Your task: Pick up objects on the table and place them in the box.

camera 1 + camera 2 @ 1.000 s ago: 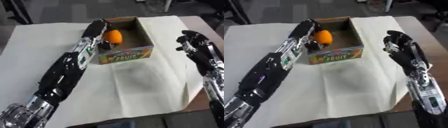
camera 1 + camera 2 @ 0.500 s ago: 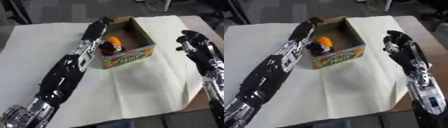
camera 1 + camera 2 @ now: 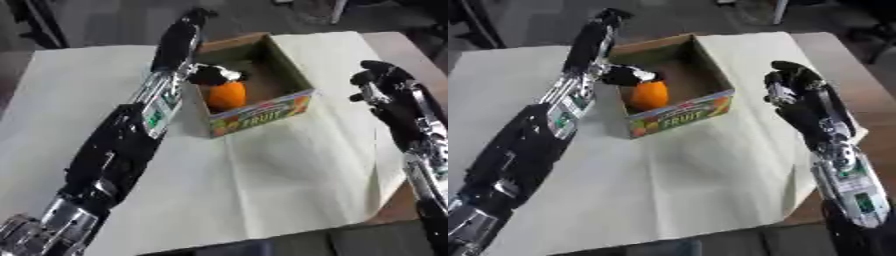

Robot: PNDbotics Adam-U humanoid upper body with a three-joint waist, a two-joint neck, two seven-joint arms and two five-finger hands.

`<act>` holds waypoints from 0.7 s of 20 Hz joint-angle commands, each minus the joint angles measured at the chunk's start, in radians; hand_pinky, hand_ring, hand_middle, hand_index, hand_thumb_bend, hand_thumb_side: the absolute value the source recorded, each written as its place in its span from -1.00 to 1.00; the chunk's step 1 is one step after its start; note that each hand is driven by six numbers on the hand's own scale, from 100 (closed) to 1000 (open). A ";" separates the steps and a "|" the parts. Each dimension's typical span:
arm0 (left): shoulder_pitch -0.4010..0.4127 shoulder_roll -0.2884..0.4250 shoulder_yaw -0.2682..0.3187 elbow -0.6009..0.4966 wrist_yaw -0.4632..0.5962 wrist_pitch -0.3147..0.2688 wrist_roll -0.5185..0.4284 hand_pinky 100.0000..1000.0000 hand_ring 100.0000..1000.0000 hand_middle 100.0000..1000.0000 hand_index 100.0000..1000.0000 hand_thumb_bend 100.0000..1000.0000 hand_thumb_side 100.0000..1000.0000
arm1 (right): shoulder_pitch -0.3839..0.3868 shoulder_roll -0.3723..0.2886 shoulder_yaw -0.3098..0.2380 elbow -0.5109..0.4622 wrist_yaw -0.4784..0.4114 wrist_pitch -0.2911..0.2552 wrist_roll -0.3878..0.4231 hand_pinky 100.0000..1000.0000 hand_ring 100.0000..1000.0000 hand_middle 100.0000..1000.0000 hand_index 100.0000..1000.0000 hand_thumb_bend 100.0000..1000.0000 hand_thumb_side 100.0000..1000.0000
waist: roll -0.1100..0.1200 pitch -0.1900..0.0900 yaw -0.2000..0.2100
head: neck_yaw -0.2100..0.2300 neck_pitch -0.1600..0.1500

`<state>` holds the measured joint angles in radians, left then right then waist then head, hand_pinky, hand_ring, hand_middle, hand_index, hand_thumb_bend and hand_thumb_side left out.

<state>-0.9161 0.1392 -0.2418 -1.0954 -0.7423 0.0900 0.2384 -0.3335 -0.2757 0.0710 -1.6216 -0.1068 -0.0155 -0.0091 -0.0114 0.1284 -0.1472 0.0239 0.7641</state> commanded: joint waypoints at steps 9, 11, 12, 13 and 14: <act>0.113 0.153 0.056 -0.198 0.451 0.068 -0.070 0.42 0.31 0.31 0.57 0.44 -0.51 | -0.005 -0.017 -0.021 -0.009 0.001 -0.004 -0.012 0.15 0.48 0.18 0.55 -1.00 -0.44 | -0.007 -0.023 0.058 | -0.032 0.006; 0.137 0.167 0.074 -0.201 0.506 0.075 -0.078 0.42 0.31 0.30 0.57 0.42 -0.50 | -0.006 -0.017 -0.022 -0.009 0.001 -0.004 -0.013 0.15 0.48 0.19 0.55 -1.00 -0.44 | -0.007 -0.024 0.066 | -0.033 0.006; 0.148 0.172 0.082 -0.202 0.530 0.077 -0.080 0.42 0.30 0.30 0.56 0.40 -0.49 | -0.006 -0.016 -0.022 -0.010 0.001 -0.004 -0.013 0.15 0.48 0.19 0.55 -1.00 -0.44 | -0.008 -0.025 0.069 | -0.035 0.006; 0.159 0.177 0.089 -0.205 0.553 0.078 -0.081 0.42 0.30 0.30 0.56 0.39 -0.49 | -0.006 -0.015 -0.023 -0.010 0.001 -0.004 -0.013 0.15 0.48 0.19 0.55 -1.00 -0.44 | -0.008 -0.025 0.072 | -0.035 0.006; 0.170 0.182 0.094 -0.206 0.572 0.079 -0.082 0.42 0.30 0.30 0.56 0.38 -0.48 | -0.006 -0.016 -0.023 -0.010 0.001 -0.005 -0.013 0.15 0.48 0.19 0.55 -1.00 -0.44 | -0.008 -0.025 0.075 | -0.035 0.006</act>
<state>-0.7325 0.2923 -0.1654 -1.2791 -0.1998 0.1668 0.1602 -0.3280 -0.2757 0.0564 -1.6214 -0.1068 -0.0177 -0.0187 -0.0195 0.1191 -0.0713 -0.0082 0.7642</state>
